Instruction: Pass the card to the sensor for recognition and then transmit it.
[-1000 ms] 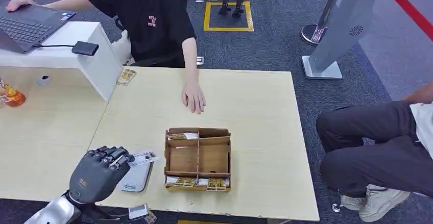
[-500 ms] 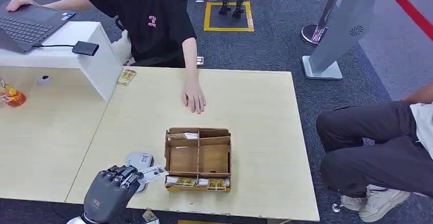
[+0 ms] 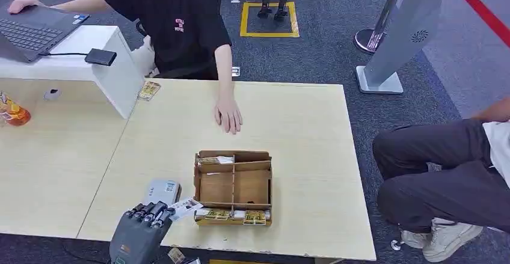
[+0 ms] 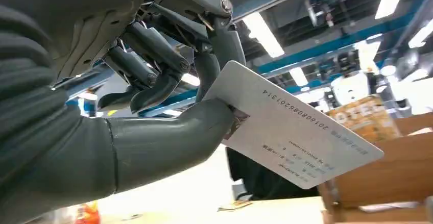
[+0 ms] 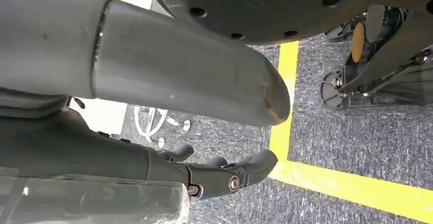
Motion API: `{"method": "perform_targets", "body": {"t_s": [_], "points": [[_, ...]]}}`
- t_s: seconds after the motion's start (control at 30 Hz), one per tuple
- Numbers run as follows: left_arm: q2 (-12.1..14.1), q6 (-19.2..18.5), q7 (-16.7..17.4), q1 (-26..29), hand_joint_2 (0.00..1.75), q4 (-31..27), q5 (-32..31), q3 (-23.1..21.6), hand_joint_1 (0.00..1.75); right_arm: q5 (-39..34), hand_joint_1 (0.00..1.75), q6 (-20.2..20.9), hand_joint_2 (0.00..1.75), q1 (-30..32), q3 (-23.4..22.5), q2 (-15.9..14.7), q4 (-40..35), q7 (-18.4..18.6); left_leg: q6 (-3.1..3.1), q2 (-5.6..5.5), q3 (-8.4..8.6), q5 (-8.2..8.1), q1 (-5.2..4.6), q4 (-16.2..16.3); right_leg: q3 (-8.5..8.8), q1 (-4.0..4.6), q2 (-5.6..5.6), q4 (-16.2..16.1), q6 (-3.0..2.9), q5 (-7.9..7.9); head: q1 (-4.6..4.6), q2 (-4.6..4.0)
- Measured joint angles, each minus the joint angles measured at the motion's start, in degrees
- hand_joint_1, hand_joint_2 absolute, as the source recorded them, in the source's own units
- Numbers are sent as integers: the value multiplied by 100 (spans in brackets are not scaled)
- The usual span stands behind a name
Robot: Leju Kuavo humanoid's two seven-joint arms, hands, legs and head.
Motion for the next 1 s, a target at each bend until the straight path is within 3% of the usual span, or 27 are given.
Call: {"method": "perform_targets", "body": {"t_s": [0.2,1.0], "points": [[-70,0,336,30,175,-107,-54,114,175,2,0,-87,0,-4,0,-48,149,-55,0,-1,0,0,-1,0,0,0,-1,0,0,0,0,0],[-162,0,522,-177,175,136,-54,155,175,74,0,-236,0,-131,0,-308,505,11,0,0,1,0,-1,0,0,0,0,0,-1,1,-2,0]]}}
